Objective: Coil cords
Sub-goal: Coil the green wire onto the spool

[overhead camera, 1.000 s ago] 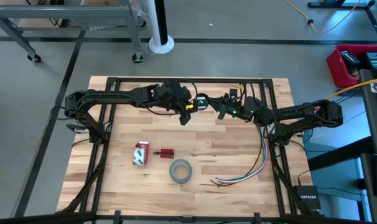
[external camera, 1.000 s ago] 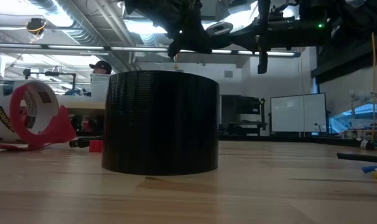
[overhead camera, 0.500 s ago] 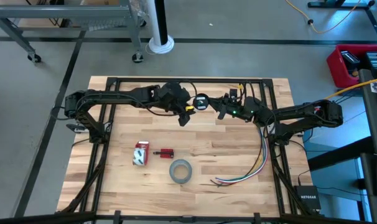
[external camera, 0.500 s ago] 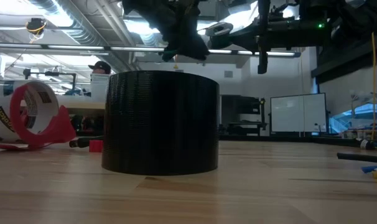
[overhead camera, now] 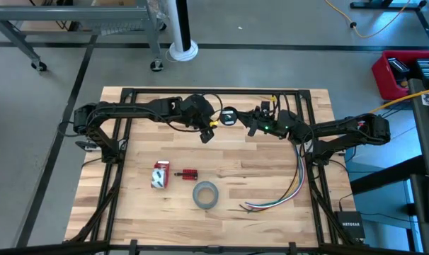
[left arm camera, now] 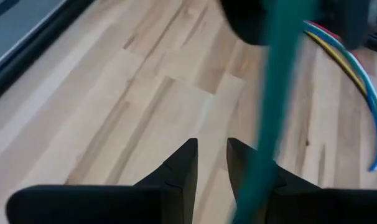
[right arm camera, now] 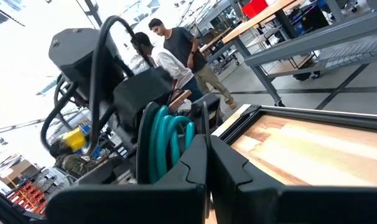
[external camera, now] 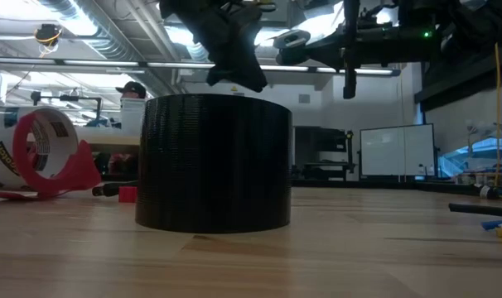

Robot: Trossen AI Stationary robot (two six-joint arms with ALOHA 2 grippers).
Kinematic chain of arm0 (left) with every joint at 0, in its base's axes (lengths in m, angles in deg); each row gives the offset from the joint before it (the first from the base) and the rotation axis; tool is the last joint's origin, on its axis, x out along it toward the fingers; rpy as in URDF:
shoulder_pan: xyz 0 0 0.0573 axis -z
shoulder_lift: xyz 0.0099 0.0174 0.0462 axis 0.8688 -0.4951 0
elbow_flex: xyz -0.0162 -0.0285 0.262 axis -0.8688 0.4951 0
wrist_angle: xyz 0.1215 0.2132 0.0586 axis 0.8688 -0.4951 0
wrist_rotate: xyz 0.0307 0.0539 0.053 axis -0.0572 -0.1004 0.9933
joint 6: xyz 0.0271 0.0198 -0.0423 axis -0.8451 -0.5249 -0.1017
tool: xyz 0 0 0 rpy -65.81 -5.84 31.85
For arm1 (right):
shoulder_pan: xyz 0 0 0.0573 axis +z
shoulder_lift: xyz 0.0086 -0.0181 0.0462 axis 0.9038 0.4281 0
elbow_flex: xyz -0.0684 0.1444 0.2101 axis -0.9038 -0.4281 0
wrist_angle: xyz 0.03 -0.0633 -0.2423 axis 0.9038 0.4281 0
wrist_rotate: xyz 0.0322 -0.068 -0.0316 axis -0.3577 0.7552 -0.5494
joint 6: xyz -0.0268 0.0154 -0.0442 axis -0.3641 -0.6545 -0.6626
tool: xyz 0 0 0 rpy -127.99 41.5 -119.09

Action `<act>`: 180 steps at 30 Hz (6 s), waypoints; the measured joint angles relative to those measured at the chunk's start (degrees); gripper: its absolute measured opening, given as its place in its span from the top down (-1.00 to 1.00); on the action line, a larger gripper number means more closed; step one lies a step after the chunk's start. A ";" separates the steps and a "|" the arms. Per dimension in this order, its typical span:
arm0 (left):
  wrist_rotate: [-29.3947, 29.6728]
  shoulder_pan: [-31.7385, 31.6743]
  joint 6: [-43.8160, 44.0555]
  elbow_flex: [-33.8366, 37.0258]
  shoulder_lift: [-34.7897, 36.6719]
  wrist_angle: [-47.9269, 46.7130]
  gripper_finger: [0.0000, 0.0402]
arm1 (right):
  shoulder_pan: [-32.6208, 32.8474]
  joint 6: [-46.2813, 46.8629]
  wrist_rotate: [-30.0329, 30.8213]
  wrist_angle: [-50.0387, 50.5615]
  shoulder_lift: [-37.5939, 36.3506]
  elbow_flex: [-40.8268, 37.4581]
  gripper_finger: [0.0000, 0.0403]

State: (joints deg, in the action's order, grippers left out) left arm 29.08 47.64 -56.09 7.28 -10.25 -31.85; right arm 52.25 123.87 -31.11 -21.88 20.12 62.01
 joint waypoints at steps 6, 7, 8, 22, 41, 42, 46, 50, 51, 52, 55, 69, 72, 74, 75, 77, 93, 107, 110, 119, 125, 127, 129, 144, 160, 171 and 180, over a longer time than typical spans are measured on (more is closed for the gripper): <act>0.02 -1.59 0.79 0.00 2.08 -2.19 0.62 | 0.00 0.00 -0.06 0.36 0.00 0.00 0.97; 0.02 -1.78 1.28 0.00 2.75 -2.83 0.62 | 0.00 0.00 -0.05 0.36 0.00 0.00 0.97; 0.04 -2.05 1.55 0.00 3.36 -3.28 0.62 | 0.00 0.00 -0.05 0.37 0.00 0.00 0.97; -0.10 0.07 2.84 -0.04 5.60 -7.77 0.62 | 0.00 -0.01 -0.05 0.34 0.01 -0.04 0.97; 0.11 0.65 4.30 -0.05 5.60 -10.08 0.62 | 0.00 -0.01 -0.05 0.33 0.02 -0.04 0.97; 0.13 0.62 4.43 -0.06 5.60 -10.08 0.62 | 0.00 -0.02 -0.05 0.33 0.02 -0.04 0.97; 0.13 0.60 4.53 -0.05 5.60 -10.05 0.62 | 0.00 0.00 -0.03 0.36 0.02 -0.04 0.97; 0.13 0.60 4.70 -0.04 5.60 -10.05 0.69 | 0.00 -0.02 -0.03 0.36 0.02 -0.04 0.97; 0.13 0.60 4.69 -0.05 5.60 -10.05 0.73 | 0.00 -0.01 -0.03 0.36 0.02 -0.04 0.97; 0.13 0.60 4.69 -0.04 5.60 -10.05 0.77 | 0.00 0.00 -0.03 0.36 0.02 -0.04 0.97; 0.13 0.60 4.69 -0.04 5.60 -10.05 0.92 | 0.00 0.00 -0.03 0.36 0.02 -0.04 0.97; 2.39 2.23 12.61 -0.06 5.60 -9.91 0.99 | 0.02 -0.02 2.78 0.31 0.04 -0.05 0.97; 4.15 3.68 15.29 -0.07 5.04 -9.14 0.99 | 0.02 -0.04 3.54 0.30 0.04 -0.07 0.97; 4.38 4.62 16.57 -0.07 3.98 -7.49 0.99 | 0.02 -0.04 3.60 0.03 0.04 -0.07 0.97; 4.39 5.05 16.93 -0.07 3.21 -6.57 0.99 | 0.02 -0.04 3.62 -0.18 0.04 -0.07 0.97; 4.37 5.80 17.34 -0.07 1.16 -4.59 0.99 | 0.02 -0.04 3.62 -0.12 0.04 0.10 0.97; 3.90 8.34 21.65 -0.07 -4.99 13.89 1.00 | 0.02 -0.02 6.16 3.00 0.43 1.31 0.97; 2.24 8.29 28.58 -0.07 -8.76 23.55 1.00 | 0.02 -0.02 6.24 3.09 0.93 1.38 0.97; 1.98 8.30 30.12 -0.07 -8.76 24.79 1.00 | 0.02 0.02 6.33 2.96 1.85 1.40 0.97; 0.57 8.23 34.59 -0.07 -8.76 26.77 1.00 | 0.07 0.46 5.97 2.97 5.68 1.40 0.97; 0.49 8.05 36.01 -0.07 -8.76 27.50 1.00 | 0.07 0.50 3.50 3.55 6.51 1.40 0.97; 0.45 8.03 36.53 -0.07 -8.76 27.49 1.00 | 0.07 0.50 3.01 4.11 6.51 1.40 0.97; 0.28 8.03 36.78 -0.07 -8.76 27.41 1.00 | 0.09 0.48 2.95 5.26 6.51 1.40 0.97; -2.87 6.31 39.24 -0.04 -8.76 26.99 1.00 | 0.09 0.47 0.02 11.72 6.49 1.40 0.97; -7.02 2.97 38.23 -0.04 -8.63 27.08 1.00 | 0.07 0.33 -4.51 14.02 6.49 1.38 0.97; -10.96 -0.99 32.93 0.07 -5.41 23.37 1.00 | 0.00 0.50 -4.40 12.63 6.47 1.41 0.97; -10.93 -2.62 27.30 0.04 -1.08 16.68 1.00 | 0.04 0.48 -4.53 8.97 6.45 1.46 0.97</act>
State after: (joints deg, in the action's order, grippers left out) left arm 18.14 45.03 -28.79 7.32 -11.33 -15.17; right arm 52.30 124.35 -35.64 -12.92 26.56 63.47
